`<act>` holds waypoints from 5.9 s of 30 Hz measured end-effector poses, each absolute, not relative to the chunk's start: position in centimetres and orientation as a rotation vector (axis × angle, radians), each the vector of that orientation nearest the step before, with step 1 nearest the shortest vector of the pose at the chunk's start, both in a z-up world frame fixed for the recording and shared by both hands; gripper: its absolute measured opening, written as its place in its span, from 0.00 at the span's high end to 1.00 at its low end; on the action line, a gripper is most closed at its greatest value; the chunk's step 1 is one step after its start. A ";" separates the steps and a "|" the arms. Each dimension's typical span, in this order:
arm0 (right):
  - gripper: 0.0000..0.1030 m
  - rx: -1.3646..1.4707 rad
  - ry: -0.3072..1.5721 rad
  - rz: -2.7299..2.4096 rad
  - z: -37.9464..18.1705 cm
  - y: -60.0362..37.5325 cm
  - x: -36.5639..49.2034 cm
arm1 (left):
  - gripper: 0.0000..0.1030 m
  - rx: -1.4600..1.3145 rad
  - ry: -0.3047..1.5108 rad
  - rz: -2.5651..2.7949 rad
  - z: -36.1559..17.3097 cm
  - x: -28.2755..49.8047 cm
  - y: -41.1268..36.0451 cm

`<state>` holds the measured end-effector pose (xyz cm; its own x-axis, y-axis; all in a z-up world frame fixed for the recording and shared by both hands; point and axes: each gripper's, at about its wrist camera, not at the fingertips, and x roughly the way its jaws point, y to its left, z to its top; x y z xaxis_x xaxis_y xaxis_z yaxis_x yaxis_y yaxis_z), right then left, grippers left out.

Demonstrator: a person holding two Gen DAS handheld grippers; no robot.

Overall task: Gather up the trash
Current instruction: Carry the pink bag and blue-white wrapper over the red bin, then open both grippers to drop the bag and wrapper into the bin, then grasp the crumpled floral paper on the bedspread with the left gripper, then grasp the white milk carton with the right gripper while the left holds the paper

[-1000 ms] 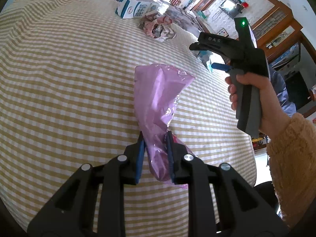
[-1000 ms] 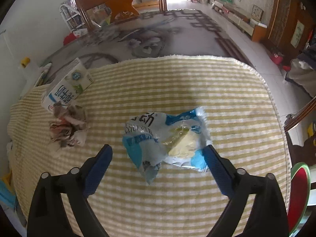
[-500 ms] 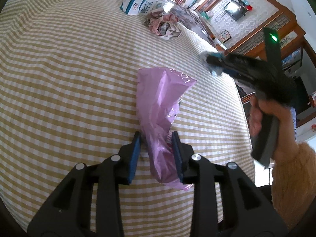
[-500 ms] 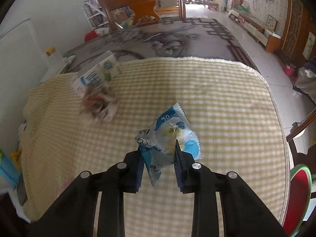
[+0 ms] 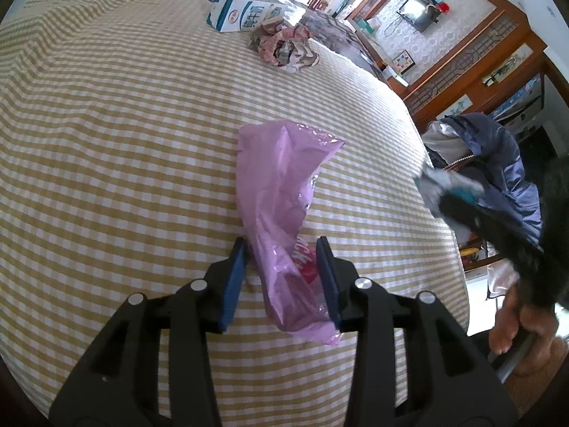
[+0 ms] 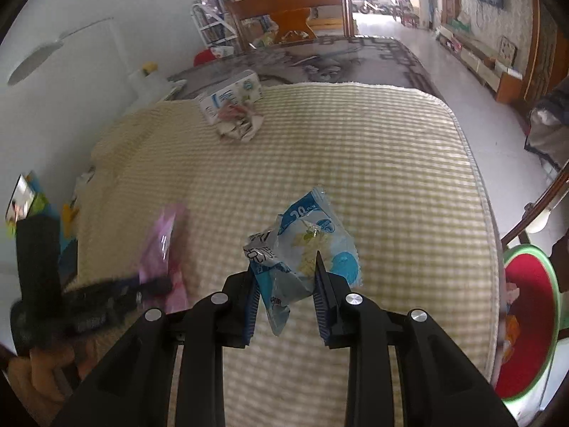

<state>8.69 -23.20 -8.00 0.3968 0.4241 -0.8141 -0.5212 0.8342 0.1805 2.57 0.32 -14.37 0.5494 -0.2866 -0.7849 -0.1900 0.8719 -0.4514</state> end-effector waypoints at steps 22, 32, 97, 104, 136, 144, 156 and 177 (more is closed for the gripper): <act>0.73 0.007 0.912 0.493 -9.2 -26.1 8.0 | 0.83 -0.458 0.914 -0.033 -13.4 2.2 -0.4; 0.73 0.094 0.918 0.490 -9.0 -27.5 8.4 | 0.83 -0.425 0.909 -0.008 -12.3 1.7 -1.1; 0.66 0.642 0.692 -0.151 -5.7 -51.8 8.4 | 0.78 -0.233 0.973 -0.547 -7.5 12.7 -29.8; 0.31 0.666 0.683 -0.220 -6.0 -52.6 8.4 | 0.34 -0.212 0.906 -0.492 -7.7 13.3 -28.3; 0.22 0.334 0.804 0.053 -6.1 -40.4 11.8 | 0.66 -0.381 0.877 0.056 -7.6 12.5 2.8; 0.21 0.151 0.882 0.318 -6.6 -25.3 15.8 | 0.65 -0.380 0.810 0.052 -5.0 3.4 4.7; 0.15 0.004 1.035 0.409 -7.1 -0.1 27.1 | 0.64 -0.590 0.680 0.021 -3.6 2.0 9.0; 0.55 -0.135 1.073 0.458 -11.2 0.0 26.3 | 0.64 -0.681 0.623 0.021 -2.8 1.2 11.1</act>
<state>26.25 0.03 -11.22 0.3944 0.2955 -0.8701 -0.4248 0.8983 0.1125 1.18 11.11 -2.82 0.8190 -0.1795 -0.5450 -0.2154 0.7842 -0.5819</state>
